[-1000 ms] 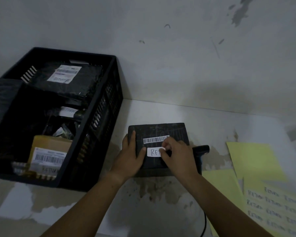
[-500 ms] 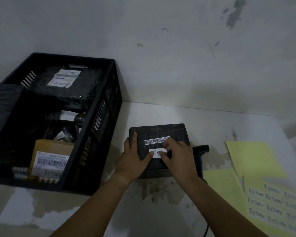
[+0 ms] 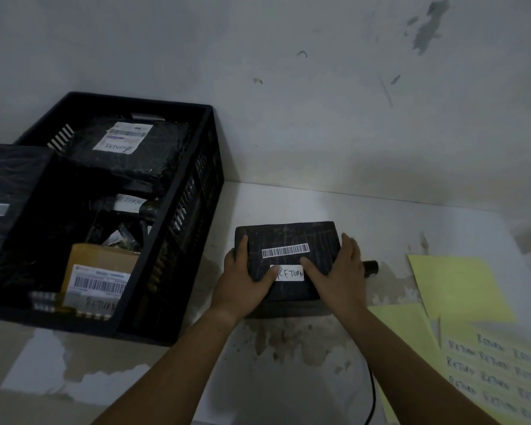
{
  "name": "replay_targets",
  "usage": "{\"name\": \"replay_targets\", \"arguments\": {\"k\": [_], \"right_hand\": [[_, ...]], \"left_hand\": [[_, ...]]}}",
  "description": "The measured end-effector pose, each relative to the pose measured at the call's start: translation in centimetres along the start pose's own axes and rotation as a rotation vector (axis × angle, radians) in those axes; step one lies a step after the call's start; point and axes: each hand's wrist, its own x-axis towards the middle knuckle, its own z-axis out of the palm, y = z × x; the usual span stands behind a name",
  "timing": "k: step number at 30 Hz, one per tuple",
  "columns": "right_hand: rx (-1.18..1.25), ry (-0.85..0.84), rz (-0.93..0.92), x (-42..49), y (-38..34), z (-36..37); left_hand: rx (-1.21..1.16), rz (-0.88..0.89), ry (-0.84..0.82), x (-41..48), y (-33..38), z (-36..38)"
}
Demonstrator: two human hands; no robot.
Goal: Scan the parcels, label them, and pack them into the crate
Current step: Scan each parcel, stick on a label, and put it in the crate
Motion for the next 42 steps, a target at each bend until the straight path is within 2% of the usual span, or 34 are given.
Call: {"name": "replay_targets", "arguments": {"k": [3,10,13,15,18,21,25,33,37,42], "right_hand": [[0.075,-0.092,0.037,0.3,0.3,0.3],[0.215,-0.073,-0.034,0.6,0.6,-0.1],[0.364,-0.123,0.076,1.0,1.5,-0.9],[0.506,-0.160,0.174,0.7,3.1,-1.4],[0.526,-0.313,0.128,0.0,3.9,-1.9],[0.544,-0.356,0.113,-0.7,3.8,-2.4],[0.605,-0.326,0.047,-1.2,2.4,-5.4],[0.640,-0.279,-0.242,-2.4,-6.5,-11.8],[0.654,-0.308,-0.462,-2.3,-14.5,-12.8],[0.597,-0.451,-0.646,-1.0,-24.0,-11.5]], "left_hand": [[-0.050,-0.009,0.028,-0.1,0.2,0.5],[-0.270,-0.103,0.073,0.7,-0.1,1.2],[-0.404,-0.170,0.095,0.6,-0.3,0.9],[-0.494,-0.211,0.067,-0.5,-0.8,0.8],[-0.571,-0.267,0.010,-2.5,-1.4,1.5],[-0.592,-0.286,-0.008,-3.6,-0.7,1.6],[-0.532,-0.242,0.051,-5.8,2.9,-0.7],[-0.380,0.083,0.147,-12.2,10.9,-12.3],[-0.392,0.180,0.320,-13.6,10.6,-18.4],[-0.523,0.135,0.457,-14.2,7.7,-23.6]]}}
